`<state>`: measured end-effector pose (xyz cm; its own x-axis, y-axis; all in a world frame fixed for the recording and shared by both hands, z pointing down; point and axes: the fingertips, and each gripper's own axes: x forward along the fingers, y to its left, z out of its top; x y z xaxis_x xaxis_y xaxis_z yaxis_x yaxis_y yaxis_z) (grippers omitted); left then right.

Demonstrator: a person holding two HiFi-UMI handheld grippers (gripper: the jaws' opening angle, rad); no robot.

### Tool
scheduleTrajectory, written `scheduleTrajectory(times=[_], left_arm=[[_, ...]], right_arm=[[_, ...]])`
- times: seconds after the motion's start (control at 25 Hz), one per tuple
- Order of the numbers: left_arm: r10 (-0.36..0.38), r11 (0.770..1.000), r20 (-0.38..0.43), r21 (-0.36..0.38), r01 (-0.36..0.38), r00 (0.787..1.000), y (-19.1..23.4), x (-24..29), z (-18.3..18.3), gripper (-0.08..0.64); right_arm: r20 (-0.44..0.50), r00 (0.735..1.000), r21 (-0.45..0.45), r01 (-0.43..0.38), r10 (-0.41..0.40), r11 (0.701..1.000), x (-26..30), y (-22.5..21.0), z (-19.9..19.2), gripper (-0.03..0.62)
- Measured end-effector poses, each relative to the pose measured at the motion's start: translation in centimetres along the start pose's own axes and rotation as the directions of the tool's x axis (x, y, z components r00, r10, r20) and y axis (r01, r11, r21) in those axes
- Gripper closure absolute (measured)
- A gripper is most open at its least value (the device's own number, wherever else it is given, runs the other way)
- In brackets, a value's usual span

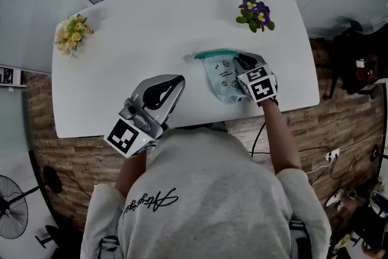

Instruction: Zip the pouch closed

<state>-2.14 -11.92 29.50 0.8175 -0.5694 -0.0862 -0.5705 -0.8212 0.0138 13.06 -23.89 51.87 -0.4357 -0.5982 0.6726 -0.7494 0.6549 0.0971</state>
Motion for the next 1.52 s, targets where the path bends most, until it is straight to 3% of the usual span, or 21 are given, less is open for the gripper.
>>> scheduleTrajectory(times=[0.72, 1.52], left_arm=[[-0.007, 1.0, -0.019, 0.004, 0.007, 1.0, 0.4, -0.1, -0.8, 0.561], [-0.007, 1.0, -0.042, -0.012, 0.006, 0.999, 1.1, 0.6, -1.9, 0.561]], right_arm=[[0.132, 0.989, 0.075, 0.052, -0.062, 0.996, -3.6, 0.5, 1.3, 0.54], [0.314, 0.944, 0.184, 0.044, -0.101, 0.982, -9.0, 0.2, 4.8, 0.54]])
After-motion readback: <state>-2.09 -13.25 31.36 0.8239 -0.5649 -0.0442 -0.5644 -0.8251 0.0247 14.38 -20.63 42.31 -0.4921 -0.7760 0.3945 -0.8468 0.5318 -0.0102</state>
